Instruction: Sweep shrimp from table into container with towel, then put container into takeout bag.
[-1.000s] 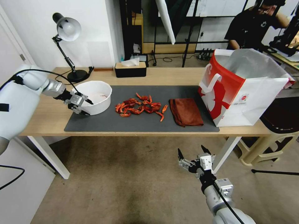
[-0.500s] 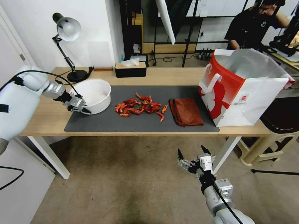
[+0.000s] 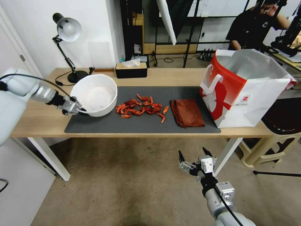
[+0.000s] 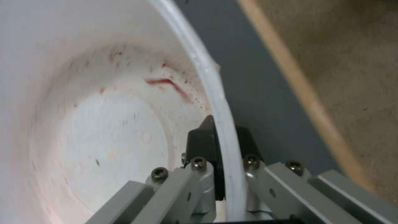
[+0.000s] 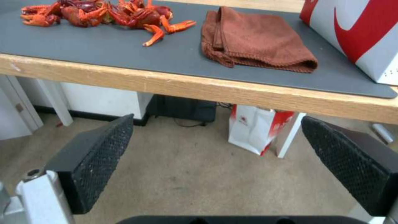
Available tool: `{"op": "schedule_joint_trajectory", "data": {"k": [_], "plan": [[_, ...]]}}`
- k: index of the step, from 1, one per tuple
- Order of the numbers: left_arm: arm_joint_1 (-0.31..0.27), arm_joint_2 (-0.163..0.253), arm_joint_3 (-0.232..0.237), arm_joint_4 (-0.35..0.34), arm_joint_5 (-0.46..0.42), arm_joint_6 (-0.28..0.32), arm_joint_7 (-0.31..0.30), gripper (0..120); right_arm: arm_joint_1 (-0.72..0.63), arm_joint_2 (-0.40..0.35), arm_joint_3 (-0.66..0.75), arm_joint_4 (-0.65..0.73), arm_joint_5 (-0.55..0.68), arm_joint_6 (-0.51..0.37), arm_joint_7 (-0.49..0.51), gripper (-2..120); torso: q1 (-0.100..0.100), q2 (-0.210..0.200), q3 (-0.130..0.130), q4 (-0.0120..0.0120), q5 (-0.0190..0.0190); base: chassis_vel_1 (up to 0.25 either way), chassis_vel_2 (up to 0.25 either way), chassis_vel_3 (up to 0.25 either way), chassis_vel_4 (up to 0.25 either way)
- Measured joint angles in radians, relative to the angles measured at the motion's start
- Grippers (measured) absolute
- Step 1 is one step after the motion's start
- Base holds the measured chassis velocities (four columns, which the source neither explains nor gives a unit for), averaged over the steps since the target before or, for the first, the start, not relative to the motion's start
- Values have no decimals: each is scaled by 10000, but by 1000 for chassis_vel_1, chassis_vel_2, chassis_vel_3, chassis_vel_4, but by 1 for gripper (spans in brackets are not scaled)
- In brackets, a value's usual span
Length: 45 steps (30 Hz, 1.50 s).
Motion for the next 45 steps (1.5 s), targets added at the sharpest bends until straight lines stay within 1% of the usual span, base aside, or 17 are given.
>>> {"op": "schedule_joint_trajectory", "data": {"k": [2, 3, 5, 7, 8, 9, 10, 13, 14, 17, 21, 27, 34, 40, 41, 44, 45], "plan": [[740, 504, -388, -963, -411, -43, -87, 0, -4, -7, 18, 12, -1, -9, 0, 100, 0, 0, 0, -1, 0, 0, 0, 0, 0], [740, 504, -388, -963, -411, -43, -87, 0, -4, -7, 18, 12, -1, -9, 0, 100, 0, 0, 0, -1, 0, 0, 0, 0, 0], [1437, 972, -773, -2051, -805, -126, -189, 0, -13, -17, 42, 40, 8, -16, 0, 100, -1, 0, 0, 0, 1, 0, 0, 0, 0], [1661, 1086, -947, -2375, -898, -146, -213, 0, -17, -17, 48, 45, 12, -17, 0, 100, -1, 1, 0, -2, 1, 0, 0, 0, 0], [2000, 1214, -1211, -2804, -1001, -165, -229, 0, -23, -16, 62, 56, 19, -18, 0, 100, 0, 0, 0, -4, 2, 0, 0, 0, 0], [2714, 1401, -1760, -3664, -1133, -192, -227, 0, -30, -16, 81, 79, 29, -20, 1, 100, -1, 1, 0, -2, 4, 0, 0, 0, 0], [2714, 1401, -1760, -3664, -1133, -192, -227, 0, -30, -16, 81, 79, 29, -20, 1, 100, -1, 1, 0, -2, 4, 0, 0, 0, 0], [4312, 1610, -2851, -5333, -1203, -319, -140, 0, -53, -22, 117, 125, 42, -23, 1, 100, -1, 1, -1, -1, 3, 0, 0, 0, 0], [4312, 1610, -2851, -5333, -1203, -319, -140, 0, -53, -22, 117, 125, 42, -23, 1, 100, -1, 1, -1, -1, 3, 0, 0, 0, 0], [5984, 1661, -3723, -6706, -1265, -539, 37, 0, -73, -15, 169, 176, 54, -28, 3, 100, -1, 1, 0, -1, 3, 0, 0, 0, 0], [6778, 1368, -3644, -7519, -838, -706, 254, 0, -140, 14, 235, 267, 56, -31, 6, 100, -3, 1, -1, -1, 3, 0, 0, 0, 0], [7077, 775, -3052, -7637, 336, -1031, 323, 0, -234, 31, 277, 461, 56, -44, 13, 100, -1, -1, 1, -2, 3, 0, 0, 0, 0], [7838, 103, -2478, -6731, 1476, -1728, 447, 0, -380, 83, 279, 713, 55, -2, 129, 100, -1, -1, 0, 2, 2, 0, 0, 0, 0], [7801, -197, -2250, -6345, 1815, -1851, 376, 0, -416, 97, 292, 759, 48, 1, 133, 100, -2, -1, 0, 1, 2, 0, 0, 0, 0], [7566, -505, -2013, -5867, 2138, -1888, 294, 0, -461, 117, 298, 789, 23, 10, 134, 100, 1, -1, 1, -2, 3, 0, 0, 0, 0], [7426, -651, -1895, -5564, 2285, -1889, 254, 0, -491, 134, 295, 800, 0, 23, 135, 100, 1, -1, 1, -3, 3, 0, 0, 0, 0], [7225, -842, -1716, -5088, 2417, -1885, 150, 0, -541, 169, 280, 847, -42, 40, 135, 100, 1, -1, 1, -3, 1, 0, 0, 0, 0]]}}
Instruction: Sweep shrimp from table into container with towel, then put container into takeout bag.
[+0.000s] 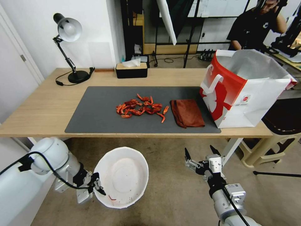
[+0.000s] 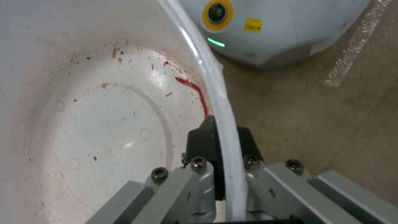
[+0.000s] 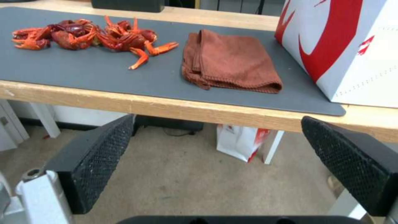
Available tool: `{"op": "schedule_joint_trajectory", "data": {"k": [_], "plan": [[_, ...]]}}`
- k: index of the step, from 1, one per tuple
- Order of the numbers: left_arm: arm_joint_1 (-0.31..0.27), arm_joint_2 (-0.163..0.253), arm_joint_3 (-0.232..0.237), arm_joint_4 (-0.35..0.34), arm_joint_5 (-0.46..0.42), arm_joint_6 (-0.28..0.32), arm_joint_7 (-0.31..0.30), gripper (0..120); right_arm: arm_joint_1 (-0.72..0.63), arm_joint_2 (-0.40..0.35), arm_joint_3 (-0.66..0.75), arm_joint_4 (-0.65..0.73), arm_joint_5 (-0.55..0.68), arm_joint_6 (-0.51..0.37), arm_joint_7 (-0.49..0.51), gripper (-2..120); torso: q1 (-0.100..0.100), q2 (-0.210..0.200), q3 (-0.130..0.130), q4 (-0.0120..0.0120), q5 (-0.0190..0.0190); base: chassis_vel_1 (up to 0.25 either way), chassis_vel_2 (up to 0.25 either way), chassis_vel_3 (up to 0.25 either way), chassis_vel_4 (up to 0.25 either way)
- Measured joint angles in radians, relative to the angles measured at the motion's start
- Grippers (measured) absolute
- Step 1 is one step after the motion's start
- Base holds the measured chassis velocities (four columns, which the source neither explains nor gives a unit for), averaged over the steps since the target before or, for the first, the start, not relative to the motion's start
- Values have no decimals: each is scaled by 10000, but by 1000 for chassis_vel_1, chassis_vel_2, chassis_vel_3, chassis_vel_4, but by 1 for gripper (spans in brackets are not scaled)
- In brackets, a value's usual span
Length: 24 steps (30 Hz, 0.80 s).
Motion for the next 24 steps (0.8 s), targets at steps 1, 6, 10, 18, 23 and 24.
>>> {"op": "schedule_joint_trajectory", "data": {"k": [1, 6, 10, 18, 23, 24], "plan": [[-80, -61, 49, 176, 54, 4, -49, 0, -23, 19, -10, 21, -21, 5, 0, 100, 0, 0, 0, 0, 1, 0, 0, 0, 0], [-698, -316, 604, 867, 369, 247, -244, 0, -102, 74, -76, 171, -132, 18, -5, 100, 0, 0, 0, 3, 2, 0, 0, 0, 0], [-1188, -524, 1118, 1001, 616, 358, -275, 0, -92, 105, -104, 238, -154, 16, -7, 100, 0, 0, 0, 2, 3, 0, 0, 0, 0], [-2325, -704, 2338, 1352, 671, 693, -401, 0, -73, 141, -162, 257, -240, 11, -22, 100, 0, 0, 0, 2, 3, 0, 0, 0, 0], [-3148, -965, 2969, 1810, 671, 853, -379, 0, -68, 148, -159, 257, -256, 11, -29, 100, 0, 0, 1, 2, 2, 0, 0, 0, 0], [-3148, -965, 2969, 1810, 671, 853, -379, 0, -68, 148, -159, 257, -256, 11, -29, 100, 0, 0, 1, 2, 2, 0, 0, 0, 0]]}}
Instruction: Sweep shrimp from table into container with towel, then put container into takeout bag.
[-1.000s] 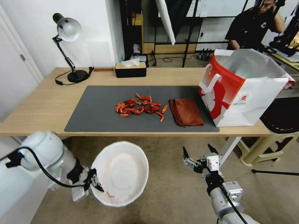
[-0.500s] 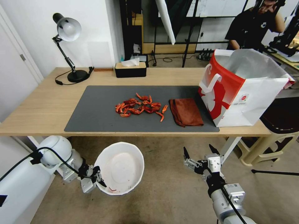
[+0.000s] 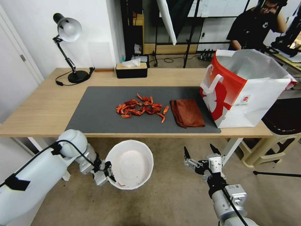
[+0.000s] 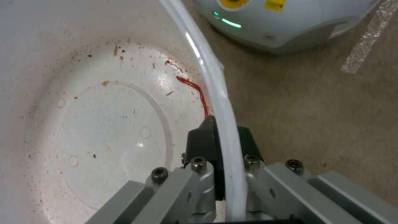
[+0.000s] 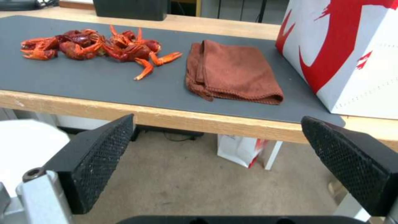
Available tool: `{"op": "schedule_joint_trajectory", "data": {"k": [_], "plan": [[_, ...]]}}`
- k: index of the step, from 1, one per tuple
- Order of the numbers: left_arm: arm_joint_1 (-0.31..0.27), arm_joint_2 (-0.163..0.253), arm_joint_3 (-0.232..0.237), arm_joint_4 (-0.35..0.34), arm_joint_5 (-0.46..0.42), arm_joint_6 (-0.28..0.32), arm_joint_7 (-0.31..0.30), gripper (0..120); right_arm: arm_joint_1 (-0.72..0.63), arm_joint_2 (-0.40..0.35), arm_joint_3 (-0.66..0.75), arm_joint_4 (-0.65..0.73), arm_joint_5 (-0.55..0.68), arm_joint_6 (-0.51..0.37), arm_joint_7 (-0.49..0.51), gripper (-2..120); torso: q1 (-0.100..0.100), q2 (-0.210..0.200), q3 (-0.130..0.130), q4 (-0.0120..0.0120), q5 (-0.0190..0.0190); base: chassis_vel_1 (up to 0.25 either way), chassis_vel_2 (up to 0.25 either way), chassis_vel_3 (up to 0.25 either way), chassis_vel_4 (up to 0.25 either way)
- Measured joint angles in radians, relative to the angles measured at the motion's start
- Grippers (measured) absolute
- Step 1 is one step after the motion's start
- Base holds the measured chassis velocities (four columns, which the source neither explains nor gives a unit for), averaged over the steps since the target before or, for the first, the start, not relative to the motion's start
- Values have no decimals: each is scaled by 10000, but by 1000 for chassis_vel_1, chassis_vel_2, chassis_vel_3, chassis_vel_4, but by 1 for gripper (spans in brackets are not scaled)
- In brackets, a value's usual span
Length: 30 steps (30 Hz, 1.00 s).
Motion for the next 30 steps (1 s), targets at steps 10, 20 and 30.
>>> {"op": "schedule_joint_trajectory", "data": {"k": [10, 20, 30], "plan": [[-1203, -455, 887, 411, -33, 141, 23, 0, 135, -112, 88, -30, 33, -94, -12, 100, 0, 0, 0, 0, 1, 0, 0, 0, 0], [-2123, -788, 1715, 397, -45, 239, 180, 0, 660, -340, 93, -277, 201, -210, -9, 100, -1, 0, 0, 0, 0, 0, 0, 0, 0], [-2911, -1072, 2668, 626, -32, 200, 248, 0, 1574, -729, 89, -625, 741, -164, -14, 100, 0, 0, 0, 6, 1, 0, 0, 0, 0]]}}
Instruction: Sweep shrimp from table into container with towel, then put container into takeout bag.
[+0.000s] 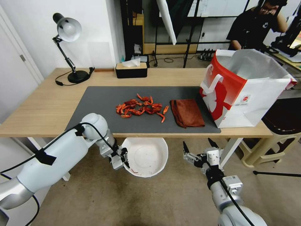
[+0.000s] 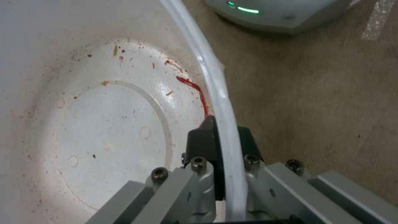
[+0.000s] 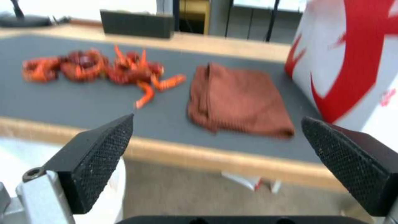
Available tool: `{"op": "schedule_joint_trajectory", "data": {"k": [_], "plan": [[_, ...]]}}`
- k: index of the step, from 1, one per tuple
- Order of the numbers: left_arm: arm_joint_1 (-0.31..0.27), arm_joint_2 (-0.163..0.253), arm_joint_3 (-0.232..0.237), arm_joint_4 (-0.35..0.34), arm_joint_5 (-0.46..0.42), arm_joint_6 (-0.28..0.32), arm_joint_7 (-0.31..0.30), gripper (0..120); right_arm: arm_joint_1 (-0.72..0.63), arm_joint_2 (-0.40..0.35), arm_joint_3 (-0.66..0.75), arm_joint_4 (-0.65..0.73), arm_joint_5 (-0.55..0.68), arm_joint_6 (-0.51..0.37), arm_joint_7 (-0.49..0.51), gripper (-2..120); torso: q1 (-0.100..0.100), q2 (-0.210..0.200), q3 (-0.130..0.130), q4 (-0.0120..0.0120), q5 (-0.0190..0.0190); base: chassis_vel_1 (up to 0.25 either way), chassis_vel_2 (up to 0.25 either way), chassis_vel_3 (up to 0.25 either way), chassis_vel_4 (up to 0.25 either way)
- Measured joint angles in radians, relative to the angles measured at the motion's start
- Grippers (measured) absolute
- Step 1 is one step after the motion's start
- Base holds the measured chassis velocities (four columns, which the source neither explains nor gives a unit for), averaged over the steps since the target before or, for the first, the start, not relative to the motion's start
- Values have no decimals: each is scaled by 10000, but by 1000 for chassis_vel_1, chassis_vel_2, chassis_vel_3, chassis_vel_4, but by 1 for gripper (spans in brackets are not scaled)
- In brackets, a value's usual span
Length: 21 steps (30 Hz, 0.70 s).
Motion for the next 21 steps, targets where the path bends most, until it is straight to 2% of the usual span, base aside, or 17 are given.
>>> {"op": "schedule_joint_trajectory", "data": {"k": [1, 2, 3, 4, 5, 7, 10, 11, 16, 21], "plan": [[-384, -192, 433, 232, -5, -79, 3, 0, 103, -43, 95, -2, 227, 82, 51, 100, 0, 0, 0, 2, 1, 0, 0, 0, 0], [-567, -297, 634, 344, -18, -119, 3, 0, 128, -50, 162, 11, 360, 126, 85, 100, 0, 1, 0, 2, 0, 0, 0, 0, 0], [-952, -540, 1005, 569, -58, -187, 2, 0, 189, -65, 276, 58, 685, 170, 171, 100, 0, 2, 0, -17, -1, 0, 0, 0, 0], [-952, -540, 1005, 569, -58, -187, 2, 0, 189, -65, 276, 58, 685, 170, 171, 100, 0, 2, 0, -17, -1, 0, 0, 0, 0], [-1156, -666, 1174, 652, -104, -209, -6, 0, 383, -141, 334, 58, 1009, 126, 255, 100, 0, 2, 0, -30, -4, 0, 0, 0, 0], [-1260, -718, 1292, 711, -128, -213, -2, 0, 614, -255, 370, 18, 1248, 68, 303, 100, 0, 2, -1, -22, 1, 0, 0, 0, 0], [-1295, -740, 1336, 758, -136, -190, 36, 0, 1001, -524, 406, -197, 1518, -77, 338, 100, 1, 1, 0, -13, 1, 0, 0, 0, 0], [-1296, -717, 1308, 835, -141, -182, 64, 0, 1255, -796, 404, -473, 1732, -123, 371, 100, 1, 0, 0, 0, 0, 0, 0, 0, 0], [-1172, -484, 982, 1075, -188, -277, 46, 0, 1665, -1499, 352, -1169, 2562, -44, 607, 100, -2, 1, -1, -7, 0, 0, 0, 0, 0], [-1123, -449, 913, 1057, -210, -270, 19, 0, 2186, -1894, 227, -1518, 2940, -186, 865, 100, -1, 1, -1, -6, -1, 0, 0, 0, 0]]}}
